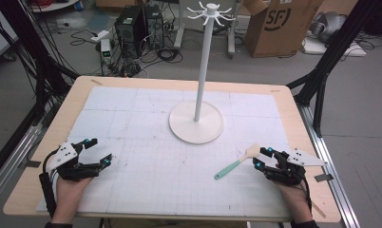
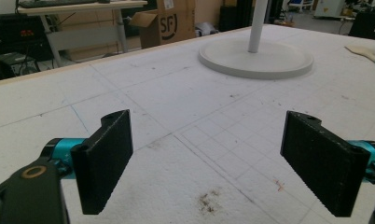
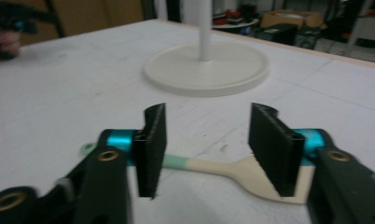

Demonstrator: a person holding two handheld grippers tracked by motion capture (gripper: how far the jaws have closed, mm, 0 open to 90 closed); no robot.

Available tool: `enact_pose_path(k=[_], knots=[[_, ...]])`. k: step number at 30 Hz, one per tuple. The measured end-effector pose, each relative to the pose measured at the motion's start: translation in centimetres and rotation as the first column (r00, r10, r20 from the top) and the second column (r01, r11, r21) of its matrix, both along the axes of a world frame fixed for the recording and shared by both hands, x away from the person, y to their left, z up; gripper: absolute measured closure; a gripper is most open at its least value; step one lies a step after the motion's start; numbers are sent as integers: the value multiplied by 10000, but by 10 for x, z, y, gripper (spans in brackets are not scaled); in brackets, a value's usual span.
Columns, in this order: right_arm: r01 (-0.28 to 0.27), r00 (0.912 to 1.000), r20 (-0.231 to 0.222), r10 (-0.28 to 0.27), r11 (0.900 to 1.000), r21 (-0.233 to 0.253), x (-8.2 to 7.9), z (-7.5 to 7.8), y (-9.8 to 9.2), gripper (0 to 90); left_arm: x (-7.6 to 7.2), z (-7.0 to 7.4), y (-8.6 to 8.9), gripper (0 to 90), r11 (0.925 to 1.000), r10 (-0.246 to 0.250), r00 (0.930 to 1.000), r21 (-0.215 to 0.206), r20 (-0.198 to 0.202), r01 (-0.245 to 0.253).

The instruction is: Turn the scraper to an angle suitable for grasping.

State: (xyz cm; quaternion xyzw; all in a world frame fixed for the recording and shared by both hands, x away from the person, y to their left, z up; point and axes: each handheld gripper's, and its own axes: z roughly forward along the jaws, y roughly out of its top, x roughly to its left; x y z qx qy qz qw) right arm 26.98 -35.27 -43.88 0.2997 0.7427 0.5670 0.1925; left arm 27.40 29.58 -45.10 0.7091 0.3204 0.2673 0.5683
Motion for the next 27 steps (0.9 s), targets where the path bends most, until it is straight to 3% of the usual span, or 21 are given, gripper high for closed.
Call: enact_pose_path(k=[2,4,7,11,12,15,18,19,20,21,22,23,24,25,27], knots=[[-204,9998,-14,203,9996,-214,-1,0,2,567,0,0,0,175,10000,9,10000,33,5,-9],[-825,9965,-220,810,9935,-781,-1,-2,12,697,0,0,0,175,10000,18,10000,36,6,-18],[-1409,9898,-400,1365,9793,-1450,-2,-4,24,806,0,0,0,177,10000,39,10000,36,9,-39],[-2298,9725,-841,2172,9538,-1937,-1,-5,41,894,0,0,0,177,10000,42,10000,35,7,-42],[-2298,9725,-841,2172,9538,-1937,-1,-5,41,894,0,0,0,177,10000,46,10000,43,9,-46],[-3025,9523,-1192,2810,9213,-2444,1,-8,56,896,0,0,-1,177,10000,57,10000,46,11,-57],[-3394,9399,-1461,3087,8924,-2974,2,-10,66,897,0,0,-1,178,10000,57,10000,53,7,-57],[-3394,9399,-1461,3087,8924,-2974,2,-10,66,897,0,0,-1,178,10000,59,10000,50,7,-59],[-3631,9311,-1627,3264,8710,-3309,3,-11,72,898,0,0,0,179,10000,60,10000,71,6,-60],[-3737,9270,-1689,3348,8628,-3406,4,-11,74,898,0,0,-1,178,10000,74,10000,60,7,-74],[-3737,9270,-1689,3348,8628,-3406,4,-11,74,898,0,0,-1,178,10000,76,10000,60,5,-76],[-3885,9208,-1825,3448,8524,-3499,5,-12,79,897,0,0,-1,179,9999,78,10000,65,6,-78],[-3885,9208,-1825,3448,8524,-3499,5,-12,79,897,0,0,-1,179,9999,85,10000,66,5,-85],[-3980,9171,-1824,3545,8405,-3677,6,-12,85,898,0,0,-1,179,9999,85,10000,62,0,-85],[-4010,9159,-1820,3578,8372,-3720,10,-11,90,898,0,0,-1,180,9999,101,9999,53,0,-101]])
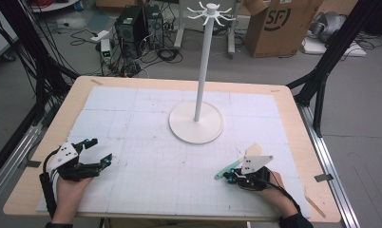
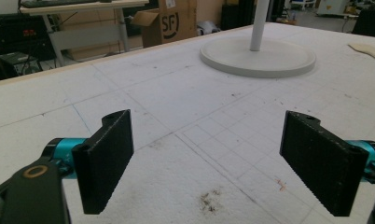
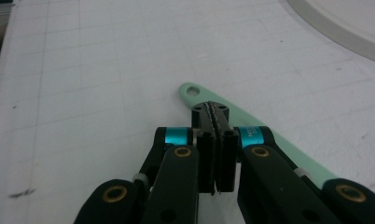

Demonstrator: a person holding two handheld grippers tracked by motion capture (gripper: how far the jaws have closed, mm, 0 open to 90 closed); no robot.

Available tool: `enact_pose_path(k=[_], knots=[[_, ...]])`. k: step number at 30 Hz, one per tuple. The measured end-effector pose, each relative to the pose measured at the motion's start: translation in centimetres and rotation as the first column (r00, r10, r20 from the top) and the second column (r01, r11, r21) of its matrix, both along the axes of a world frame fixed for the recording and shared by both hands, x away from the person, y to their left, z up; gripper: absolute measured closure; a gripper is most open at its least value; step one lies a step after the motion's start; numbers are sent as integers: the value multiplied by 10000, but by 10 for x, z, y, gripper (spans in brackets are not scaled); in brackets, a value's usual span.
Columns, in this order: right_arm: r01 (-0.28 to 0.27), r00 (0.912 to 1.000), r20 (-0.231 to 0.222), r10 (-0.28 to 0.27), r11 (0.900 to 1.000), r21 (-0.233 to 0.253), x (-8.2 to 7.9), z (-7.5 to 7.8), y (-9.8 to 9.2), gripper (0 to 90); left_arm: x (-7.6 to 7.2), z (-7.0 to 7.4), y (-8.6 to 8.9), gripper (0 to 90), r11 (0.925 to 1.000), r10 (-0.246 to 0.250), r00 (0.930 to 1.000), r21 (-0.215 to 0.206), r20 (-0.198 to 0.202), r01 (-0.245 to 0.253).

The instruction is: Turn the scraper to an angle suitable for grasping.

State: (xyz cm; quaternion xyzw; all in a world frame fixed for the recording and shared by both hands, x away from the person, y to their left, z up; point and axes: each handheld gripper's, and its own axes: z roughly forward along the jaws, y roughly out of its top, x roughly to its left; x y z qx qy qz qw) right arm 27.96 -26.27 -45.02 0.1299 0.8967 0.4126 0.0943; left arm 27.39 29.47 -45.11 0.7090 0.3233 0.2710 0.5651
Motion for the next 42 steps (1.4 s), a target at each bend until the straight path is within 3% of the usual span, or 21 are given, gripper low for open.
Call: enact_pose_path(k=[8,14,15,20,26,35,37,39,40,42], knots=[[162,9998,100,-159,9995,-280,19,2,17,898,0,0,0,181,10000,-6,10000,18,-8,6],[636,9979,122,-631,9970,-451,40,3,29,899,0,0,1,181,10000,-34,10000,-6,-3,34],[890,9959,-106,-895,9952,-410,48,3,31,899,0,0,1,180,10000,-42,10000,-14,1,42],[1446,9894,-86,-1450,9889,-346,64,3,36,900,0,0,1,179,10000,-37,10000,-8,0,37],[2167,9761,-91,-2170,9758,-310,75,2,39,900,0,0,1,179,10000,-25,10000,-3,4,25],[2339,9718,-261,-2345,9720,-240,77,2,38,896,0,0,1,180,10000,-23,10000,-20,-3,23],[2031,9777,-575,-2020,9791,141,74,5,34,759,0,0,1,179,10000,-13,10000,-64,-10,13],[2014,9784,-525,-1998,9792,267,72,7,32,733,0,0,1,180,10000,-23,10000,-60,-12,23],[2070,9781,-391,-2044,9747,838,64,15,23,656,0,0,1,179,10000,-40,10000,-72,-10,40],[2373,9713,-213,-2368,9607,1437,54,21,11,582,0,0,1,177,10000,-55,10000,-59,-6,55]])
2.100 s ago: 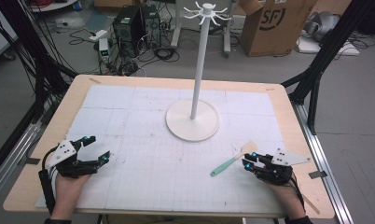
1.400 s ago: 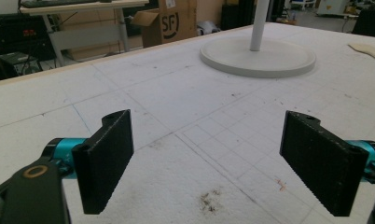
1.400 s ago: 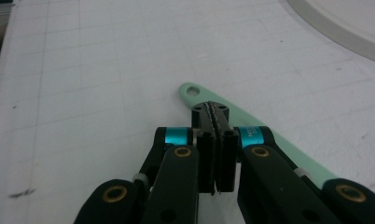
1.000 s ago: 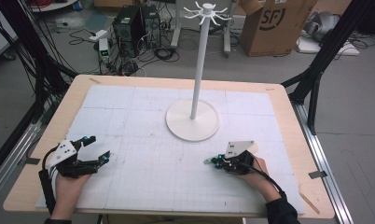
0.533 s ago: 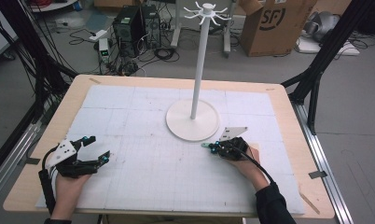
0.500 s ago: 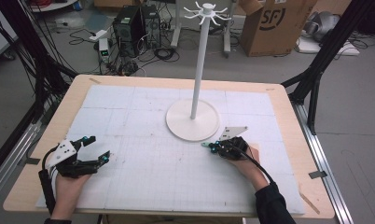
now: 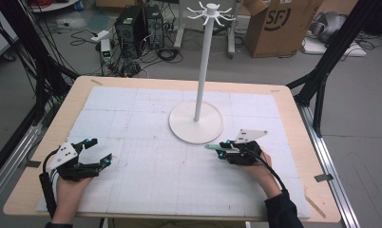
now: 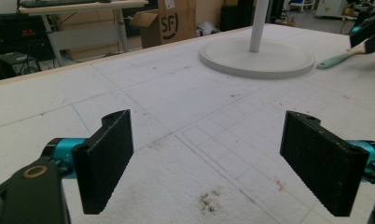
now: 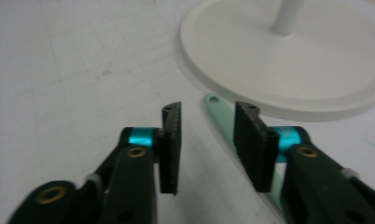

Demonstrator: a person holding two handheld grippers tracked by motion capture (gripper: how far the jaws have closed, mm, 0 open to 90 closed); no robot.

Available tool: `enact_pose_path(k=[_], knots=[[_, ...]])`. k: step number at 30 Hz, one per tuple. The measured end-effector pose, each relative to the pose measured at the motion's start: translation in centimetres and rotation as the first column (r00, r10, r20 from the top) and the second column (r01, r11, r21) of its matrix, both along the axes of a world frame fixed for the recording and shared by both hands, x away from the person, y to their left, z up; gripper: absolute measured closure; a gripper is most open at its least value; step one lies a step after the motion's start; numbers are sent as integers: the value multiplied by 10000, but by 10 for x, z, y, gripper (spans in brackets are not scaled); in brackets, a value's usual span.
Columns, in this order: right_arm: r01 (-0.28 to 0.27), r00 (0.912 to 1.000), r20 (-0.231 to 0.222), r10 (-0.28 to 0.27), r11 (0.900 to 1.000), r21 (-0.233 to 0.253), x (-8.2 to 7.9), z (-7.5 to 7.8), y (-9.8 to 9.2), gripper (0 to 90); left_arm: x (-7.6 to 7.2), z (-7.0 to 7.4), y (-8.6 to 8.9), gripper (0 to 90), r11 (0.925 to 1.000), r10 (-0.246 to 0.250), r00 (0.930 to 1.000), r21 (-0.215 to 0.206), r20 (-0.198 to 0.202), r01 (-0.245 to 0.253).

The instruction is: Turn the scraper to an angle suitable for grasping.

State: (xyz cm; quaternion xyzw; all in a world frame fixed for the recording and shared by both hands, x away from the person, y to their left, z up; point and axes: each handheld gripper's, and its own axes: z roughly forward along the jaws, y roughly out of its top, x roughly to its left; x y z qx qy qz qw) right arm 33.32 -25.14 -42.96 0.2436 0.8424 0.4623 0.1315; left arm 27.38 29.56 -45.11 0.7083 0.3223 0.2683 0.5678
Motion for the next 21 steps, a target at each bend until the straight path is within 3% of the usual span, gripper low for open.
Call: enact_pose_path(k=[2,4,5,6,8,9,10,11,15,19,21], knots=[[372,9990,207,-386,9974,619,-12,3,-15,522,0,0,0,176,10000,-24,10000,58,23,24],[628,9974,303,-658,9939,902,-18,4,-22,498,0,0,0,175,10000,-25,10000,38,18,25],[1129,9916,465,-1209,9825,1480,-30,3,-38,440,0,0,0,170,10000,1,10000,-32,2,-1],[1129,9916,465,-1209,9825,1480,-30,3,-38,440,0,0,0,170,10000,-1,10000,-40,-1,1],[1574,9833,621,-1713,9703,1836,-41,0,-52,418,0,0,0,165,10000,-5,10000,-52,-5,5],[1914,9742,803,-2109,9607,2009,-49,-6,-66,394,0,0,0,165,10000,-8,10000,-34,-4,8],[1914,9742,803,-2109,9607,2009,-49,-6,-66,394,0,0,0,165,10000,-22,10000,-12,7,22],[2049,9689,965,-2280,9571,2049,-52,-9,-72,369,0,0,0,165,10000,-3,10000,-15,-6,3],[2523,9547,939,-2823,9355,2476,-57,-14,-92,289,1,0,1,165,9999,3,10000,-104,-66,-4],[2671,9486,998,-3005,9287,2575,-56,-15,-96,244,1,0,0,165,10000,18,10000,-37,-33,-18],[2533,9525,949,-2893,9260,2800,-55,-15,-97,242,0,0,0,165,10000,5,10000,-67,-35,-6]])
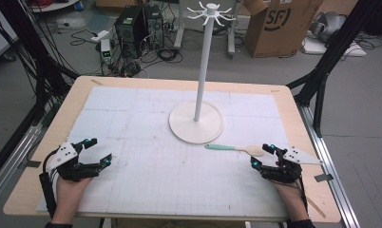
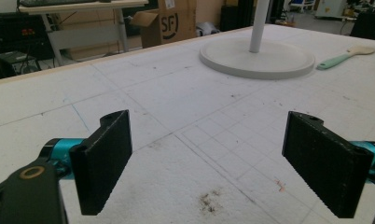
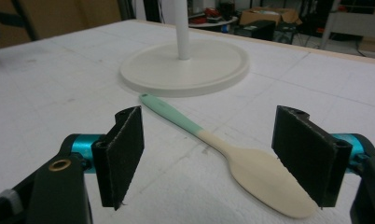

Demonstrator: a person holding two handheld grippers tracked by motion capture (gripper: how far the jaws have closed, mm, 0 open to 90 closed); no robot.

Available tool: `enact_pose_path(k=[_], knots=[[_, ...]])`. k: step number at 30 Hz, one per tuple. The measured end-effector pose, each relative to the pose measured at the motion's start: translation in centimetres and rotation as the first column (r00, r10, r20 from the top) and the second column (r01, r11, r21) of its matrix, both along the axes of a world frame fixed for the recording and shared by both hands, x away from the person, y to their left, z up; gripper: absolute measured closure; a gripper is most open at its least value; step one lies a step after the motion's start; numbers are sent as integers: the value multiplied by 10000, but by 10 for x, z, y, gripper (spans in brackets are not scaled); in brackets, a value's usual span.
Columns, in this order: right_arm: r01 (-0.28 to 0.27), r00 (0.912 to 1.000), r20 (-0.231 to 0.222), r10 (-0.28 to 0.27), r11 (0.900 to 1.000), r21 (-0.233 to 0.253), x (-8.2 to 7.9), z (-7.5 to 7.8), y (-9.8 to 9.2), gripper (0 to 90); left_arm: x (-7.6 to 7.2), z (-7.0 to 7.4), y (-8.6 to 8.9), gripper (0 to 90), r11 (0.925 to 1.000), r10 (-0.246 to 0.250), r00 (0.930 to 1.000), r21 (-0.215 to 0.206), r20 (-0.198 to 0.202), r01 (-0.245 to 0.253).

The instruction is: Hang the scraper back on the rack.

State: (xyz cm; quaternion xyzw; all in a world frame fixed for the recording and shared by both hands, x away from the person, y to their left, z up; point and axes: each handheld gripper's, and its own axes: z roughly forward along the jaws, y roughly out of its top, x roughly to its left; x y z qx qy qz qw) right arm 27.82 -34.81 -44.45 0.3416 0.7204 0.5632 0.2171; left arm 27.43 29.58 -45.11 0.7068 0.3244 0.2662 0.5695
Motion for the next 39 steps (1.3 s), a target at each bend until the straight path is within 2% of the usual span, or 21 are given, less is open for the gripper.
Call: enact_pose_path(k=[1,7,12,13,14,15,20,22,23,24,25,26,27,29,30,31,33,34,35,37,39], knots=[[12,9999,123,-12,10000,-60,0,1,1,223,0,0,0,165,10000,-14,10000,2,-6,14],[-392,9992,1,392,9991,-133,5,4,1,211,0,0,1,165,10000,-55,10000,-8,-16,55],[-789,9969,12,790,9959,-437,13,10,1,188,0,0,0,165,10000,-28,10000,-2,-2,28],[-976,9952,-80,973,9940,-486,16,12,1,187,0,0,0,165,10000,-16,10000,20,9,16],[-1341,9910,-126,1335,9879,-782,23,14,3,188,0,0,0,166,10000,-10,10000,46,11,10],[-1341,9910,-126,1335,9879,-782,23,14,3,188,0,0,0,166,10000,-4,10000,51,14,4],[-1898,9813,-588,1831,9716,-1416,44,16,10,216,0,0,0,166,10000,-14,10000,18,-8,14],[-2110,9763,-857,1989,9624,-1711,52,15,13,243,0,0,0,166,10000,-17,10000,27,-17,17],[-2321,9711,-1065,2135,9489,-2140,59,12,18,286,0,0,0,167,10000,-19,10000,27,-14,19],[-2321,9711,-1065,2135,9489,-2140,59,12,18,286,0,0,0,167,10000,-12,10000,27,-11,12],[-2489,9666,-1198,2264,9411,-2290,63,10,21,305,0,0,0,167,10000,-14,10000,29,-10,14],[-2738,9586,-1517,2412,9268,-2571,69,7,26,349,0,0,0,167,10000,-14,10000,30,-8,14],[-2738,9586,-1517,2412,9268,-2571,69,7,26,349,0,0,0,167,10000,-12,10000,36,-7,12],[-2943,9514,-1765,2523,9135,-2809,74,5,30,387,0,0,0,167,10000,-9,10000,41,-7,9],[-3069,9468,-1951,2559,9005,-3082,78,3,33,444,0,0,0,167,10000,-7,10000,41,-5,7],[-3069,9468,-1951,2559,9005,-3082,78,3,33,444,0,0,0,167,10000,-7,10000,46,-2,7],[-3080,9463,-2070,2485,8874,-3429,83,0,35,521,0,0,0,167,10000,0,10000,43,2,0],[-3080,9463,-2070,2485,8874,-3429,83,0,35,521,0,0,0,167,10000,5,10000,44,4,-5],[-3161,9435,-2122,2544,8831,-3466,85,-2,34,543,0,0,0,168,10000,6,10000,49,5,-6],[-3128,9436,-2250,2428,8765,-3659,87,-5,35,577,0,0,0,169,10000,-12,10000,81,15,12],[-3290,9382,-2297,2588,8727,-3608,89,-6,34,614,0,0,0,170,10000,1,10000,66,17,-1]])
